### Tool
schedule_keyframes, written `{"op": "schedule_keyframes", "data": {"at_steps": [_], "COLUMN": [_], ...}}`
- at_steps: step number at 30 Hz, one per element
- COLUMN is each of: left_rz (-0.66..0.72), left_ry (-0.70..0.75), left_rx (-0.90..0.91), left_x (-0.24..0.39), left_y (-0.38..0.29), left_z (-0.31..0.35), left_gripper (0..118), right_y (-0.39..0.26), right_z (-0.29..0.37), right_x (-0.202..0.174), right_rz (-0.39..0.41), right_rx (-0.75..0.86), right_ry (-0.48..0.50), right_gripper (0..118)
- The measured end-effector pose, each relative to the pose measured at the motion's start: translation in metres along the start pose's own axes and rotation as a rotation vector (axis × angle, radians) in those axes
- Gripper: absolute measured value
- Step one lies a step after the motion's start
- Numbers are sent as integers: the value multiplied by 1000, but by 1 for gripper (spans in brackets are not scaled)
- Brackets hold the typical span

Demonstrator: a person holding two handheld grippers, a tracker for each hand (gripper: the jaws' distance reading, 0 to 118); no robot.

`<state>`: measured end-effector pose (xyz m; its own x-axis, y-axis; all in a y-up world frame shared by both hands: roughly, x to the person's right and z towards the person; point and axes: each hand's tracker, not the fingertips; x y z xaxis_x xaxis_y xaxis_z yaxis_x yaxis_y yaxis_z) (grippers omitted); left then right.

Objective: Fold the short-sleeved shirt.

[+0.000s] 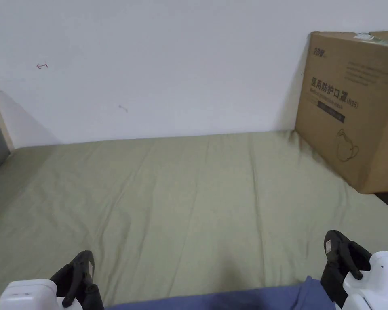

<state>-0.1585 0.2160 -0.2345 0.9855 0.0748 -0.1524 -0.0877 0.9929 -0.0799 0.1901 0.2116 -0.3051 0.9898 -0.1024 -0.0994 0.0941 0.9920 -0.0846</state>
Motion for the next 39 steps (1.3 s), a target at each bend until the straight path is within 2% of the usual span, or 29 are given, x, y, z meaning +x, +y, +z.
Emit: {"op": "schedule_keyframes", "data": {"at_steps": [1, 3, 4, 6, 9, 11, 13, 14, 15, 17, 18, 19, 21, 24, 26, 28, 29, 30, 31, 32, 33, 34, 35, 37, 38, 39], "left_rz": [-7, 20, 115, 378, 628, 691, 722, 758, 785, 863, 877, 935, 980, 1116, 1183, 1142, 1059, 989, 925, 852, 706, 871, 873, 717, 684, 669], "left_ry": [5, -2, -72, -233, -451, -527, -501, -451, -417, -431, -440, -450, -453, -613, -750, -798, -774, -740, -674, -565, -403, -541, -530, -490, -458, -448], "left_rx": [-3, -28, -81, -267, -610, -809, -901, -912, -913, -899, -897, -832, -851, -833, -854, -898, -911, -903, -892, -920, -1022, -955, -911, -951, -954, -955], "left_x": [-1, -12, -26, -73, -144, -176, -200, -212, -221, -239, -239, -246, -248, -242, -235, -234, -236, -239, -242, -248, -257, -210, -220, -232, -189, -188], "left_y": [0, 3, 9, 21, 4, -22, -55, -72, -85, -113, -120, -128, -147, -161, -154, -154, -156, -158, -159, -163, -168, -191, -185, -172, -175, -168], "left_z": [1, -1, -6, -34, -84, -110, -119, -122, -124, -128, -125, -124, -128, -135, -132, -130, -130, -131, -133, -133, -130, -157, -153, -151, -157, -156], "left_gripper": [0, 0, 0, 0, 0, 0, 3, 10, 36, 105, 117, 115, 118, 118, 118, 116, 108, 69, 15, 5, 5, 5, 5, 5, 5, 4], "right_y": [2, 3, 6, 12, 18, 17, 14, 12, 12, 8, 7, 3, 1, -3, -5, -7, -7, -7, -9, -9, -10, -10, -11, -12, -11, -12], "right_z": [1, 2, 2, 2, 3, -1, -5, -7, -8, -13, -14, -17, -21, -28, -32, -35, -38, -39, -40, -40, -41, -42, -41, -41, -41, -41], "right_x": [-1, 3, 5, 11, 19, 23, 24, 24, 19, 15, 11, 10, 4, -10, -16, -22, -24, -27, -29, -30, -31, -32, -33, -33, -33, -31], "right_rz": [31, 40, 35, 23, 68, 72, 59, 48, 40, 32, 39, 47, 60, 101, 100, 90, 80, 72, 67, 61, 58, 57, 57, 60, 62, 63], "right_rx": [9, 7, -2, -38, -76, -124, -156, -170, -183, -209, -220, -232, -258, -282, -295, -306, -316, -322, -324, -327, -329, -332, -335, -341, -344, -346], "right_ry": [-5, 10, 20, 60, 74, 85, 78, 79, 78, 76, 74, 78, 106, 126, 139, 151, 158, 163, 167, 170, 173, 174, 176, 181, 185, 188], "right_gripper": [0, 0, 0, 0, 0, 0, 0, 0, 0, 0, 0, 0, 0, 0, 0, 0, 0, 0, 0, 0, 0, 0, 0, 0, 0, 0]}}
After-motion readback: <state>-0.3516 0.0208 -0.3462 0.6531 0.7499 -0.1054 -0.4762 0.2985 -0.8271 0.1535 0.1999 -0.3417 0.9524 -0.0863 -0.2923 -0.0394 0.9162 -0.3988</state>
